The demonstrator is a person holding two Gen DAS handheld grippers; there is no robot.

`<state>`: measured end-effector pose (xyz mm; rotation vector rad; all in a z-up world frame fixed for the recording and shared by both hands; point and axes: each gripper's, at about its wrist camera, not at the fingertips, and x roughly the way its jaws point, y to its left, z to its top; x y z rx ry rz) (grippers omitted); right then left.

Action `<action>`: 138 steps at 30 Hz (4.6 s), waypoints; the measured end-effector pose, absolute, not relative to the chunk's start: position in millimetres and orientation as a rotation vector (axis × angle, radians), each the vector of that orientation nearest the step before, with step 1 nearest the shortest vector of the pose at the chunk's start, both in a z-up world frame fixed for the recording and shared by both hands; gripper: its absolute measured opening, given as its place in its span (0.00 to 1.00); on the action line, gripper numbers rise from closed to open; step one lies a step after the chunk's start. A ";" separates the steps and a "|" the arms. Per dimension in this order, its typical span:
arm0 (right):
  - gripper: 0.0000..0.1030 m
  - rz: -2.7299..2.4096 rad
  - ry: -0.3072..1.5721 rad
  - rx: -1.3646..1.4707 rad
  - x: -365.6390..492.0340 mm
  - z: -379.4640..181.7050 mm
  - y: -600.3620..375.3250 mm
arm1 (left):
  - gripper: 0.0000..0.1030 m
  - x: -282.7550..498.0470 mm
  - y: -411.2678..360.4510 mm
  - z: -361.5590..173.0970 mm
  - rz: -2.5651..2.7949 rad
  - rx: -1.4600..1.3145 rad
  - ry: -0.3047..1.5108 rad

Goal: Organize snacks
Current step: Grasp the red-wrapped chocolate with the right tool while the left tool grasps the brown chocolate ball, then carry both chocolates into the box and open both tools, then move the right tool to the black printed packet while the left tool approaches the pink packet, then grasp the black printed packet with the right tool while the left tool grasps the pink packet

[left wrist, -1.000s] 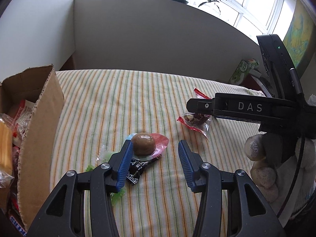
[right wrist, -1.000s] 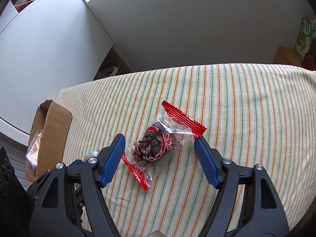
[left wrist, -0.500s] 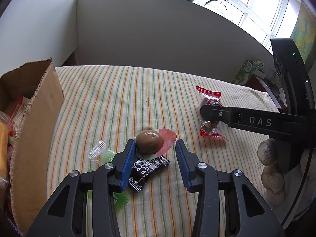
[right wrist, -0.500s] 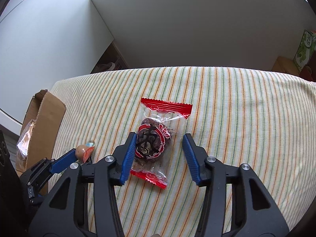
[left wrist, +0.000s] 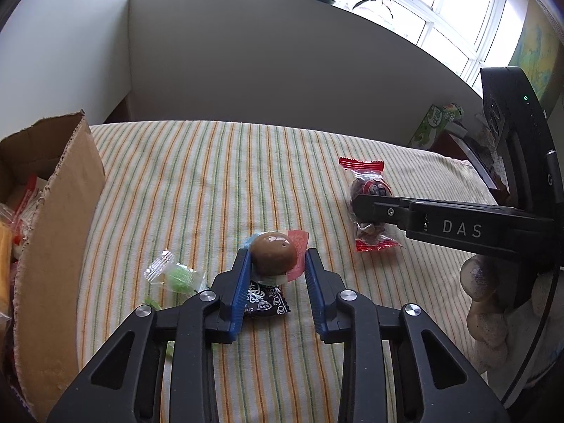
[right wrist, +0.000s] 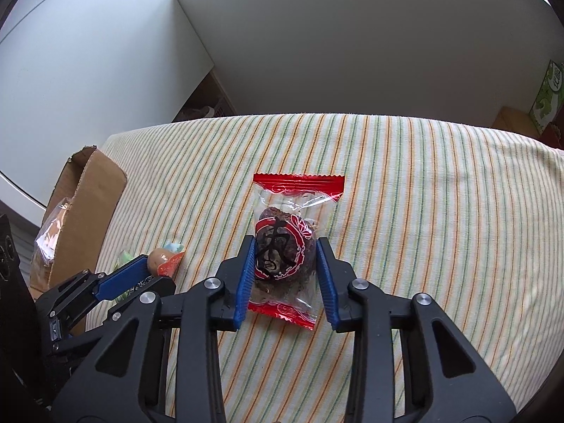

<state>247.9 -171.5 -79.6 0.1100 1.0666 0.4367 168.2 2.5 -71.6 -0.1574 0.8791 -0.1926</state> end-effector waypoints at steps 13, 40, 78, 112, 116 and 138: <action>0.33 0.498 0.939 0.163 220.4 -25.5 -178.8 | 0.28 134.9 15.7 -32.0 -0.213 -0.190 0.763; 0.33 0.759 0.845 0.058 172.9 21.3 -17.1 | 0.28 55.7 117.5 -10.5 -0.097 -0.232 0.630; 0.74 0.722 0.837 0.042 184.5 9.7 -11.4 | 0.59 38.2 146.9 -11.7 -0.026 -0.216 0.600; 0.42 0.774 1.114 0.024 224.9 -83.6 -55.0 | 0.59 33.2 39.6 -74.2 -0.245 -0.227 0.860; 0.42 0.783 1.099 0.053 226.8 -82.7 -56.4 | 0.59 31.5 42.8 -80.3 -0.216 -0.241 0.879; 0.31 0.789 1.070 -0.219 193.9 -85.4 -46.1 | 0.54 38.0 23.6 -81.3 -0.142 -0.134 0.872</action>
